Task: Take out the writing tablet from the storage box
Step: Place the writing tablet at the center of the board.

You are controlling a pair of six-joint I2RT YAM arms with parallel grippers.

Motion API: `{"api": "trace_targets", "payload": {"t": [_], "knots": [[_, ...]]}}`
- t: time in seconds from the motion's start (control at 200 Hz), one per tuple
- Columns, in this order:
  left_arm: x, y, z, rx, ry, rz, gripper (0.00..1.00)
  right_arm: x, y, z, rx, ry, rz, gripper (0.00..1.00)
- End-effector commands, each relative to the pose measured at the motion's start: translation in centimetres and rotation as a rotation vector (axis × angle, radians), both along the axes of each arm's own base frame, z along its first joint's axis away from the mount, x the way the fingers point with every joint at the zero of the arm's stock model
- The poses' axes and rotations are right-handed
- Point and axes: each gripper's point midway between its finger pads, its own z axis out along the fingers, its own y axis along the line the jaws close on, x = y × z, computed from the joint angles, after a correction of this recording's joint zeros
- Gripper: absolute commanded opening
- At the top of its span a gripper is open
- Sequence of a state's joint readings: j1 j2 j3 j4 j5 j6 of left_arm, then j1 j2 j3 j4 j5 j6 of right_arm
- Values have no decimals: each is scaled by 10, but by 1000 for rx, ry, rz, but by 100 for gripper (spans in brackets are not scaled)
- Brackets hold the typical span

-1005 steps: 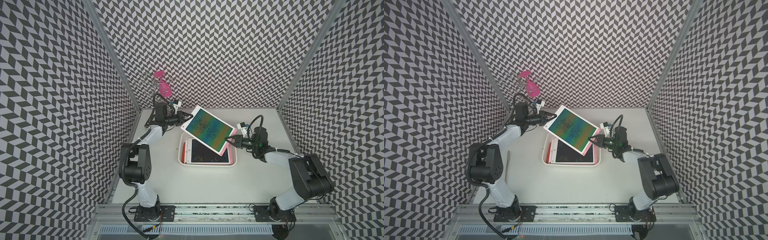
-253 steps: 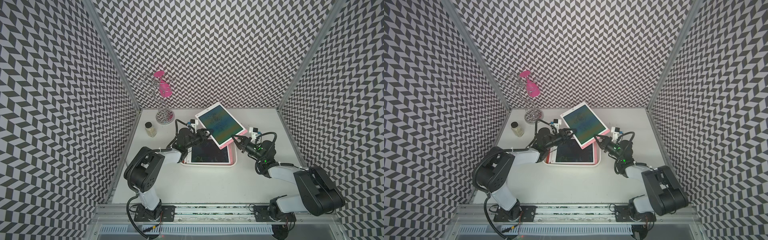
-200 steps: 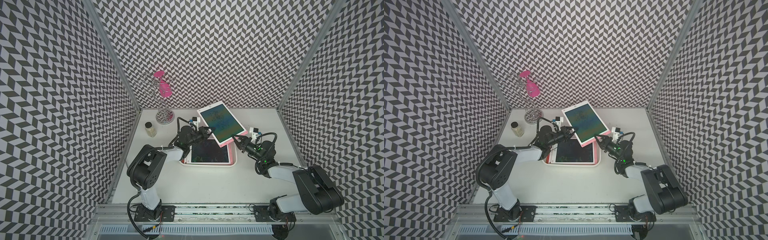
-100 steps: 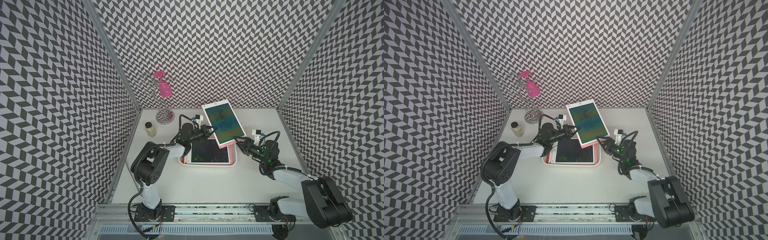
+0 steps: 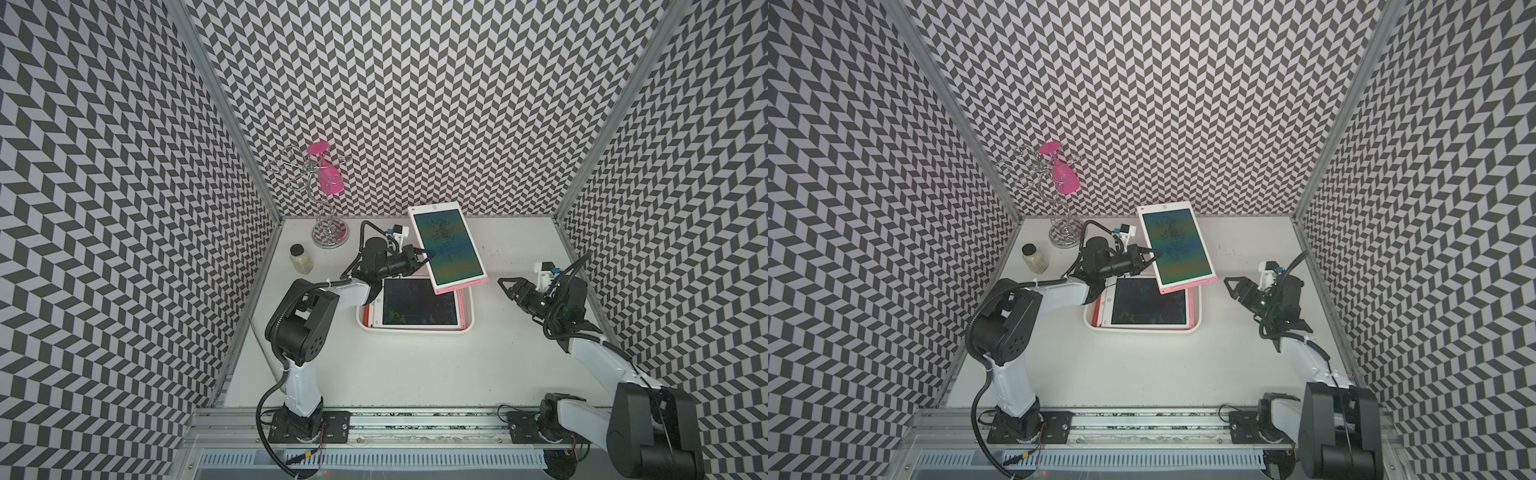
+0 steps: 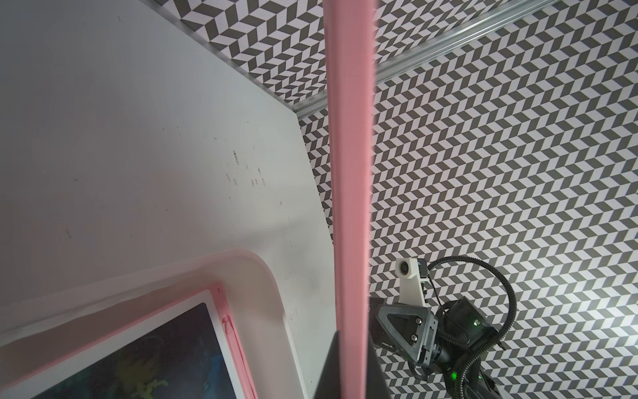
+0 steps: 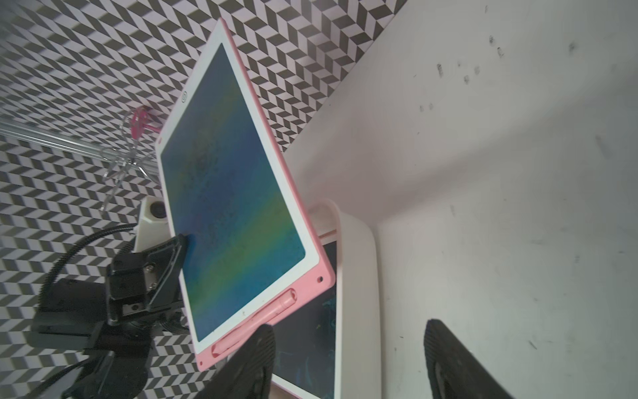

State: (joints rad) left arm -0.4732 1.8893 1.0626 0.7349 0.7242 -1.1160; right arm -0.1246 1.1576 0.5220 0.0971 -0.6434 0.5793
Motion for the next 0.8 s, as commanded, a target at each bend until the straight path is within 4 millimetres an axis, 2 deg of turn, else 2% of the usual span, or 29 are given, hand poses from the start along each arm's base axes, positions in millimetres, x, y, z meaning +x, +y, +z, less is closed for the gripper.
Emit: {"api": "trace_targets", "payload": {"t": [0.0, 0.125, 0.21, 0.305, 0.416, 0.556, 0.796], "knots": [[0, -10, 20, -34, -69, -41, 0, 9, -17, 11, -152, -13, 30, 70], [1, -20, 23, -43, -63, -62, 0, 15, -28, 25, -125, -13, 6, 67], [2, -32, 28, -29, -66, -75, 0, 20, -42, 28, -139, -9, -93, 67], [8, -53, 31, 9, -67, -90, 0, 24, -61, 38, -164, 4, -188, 68], [16, -87, 35, 36, -68, -114, 0, 30, -80, 58, -210, 13, -282, 68], [27, -130, 26, 85, -48, -116, 0, 30, -110, 73, -256, 57, -441, 69], [37, -189, -2, 97, -24, -108, 0, 38, -144, 122, -317, 21, -590, 70]]}}
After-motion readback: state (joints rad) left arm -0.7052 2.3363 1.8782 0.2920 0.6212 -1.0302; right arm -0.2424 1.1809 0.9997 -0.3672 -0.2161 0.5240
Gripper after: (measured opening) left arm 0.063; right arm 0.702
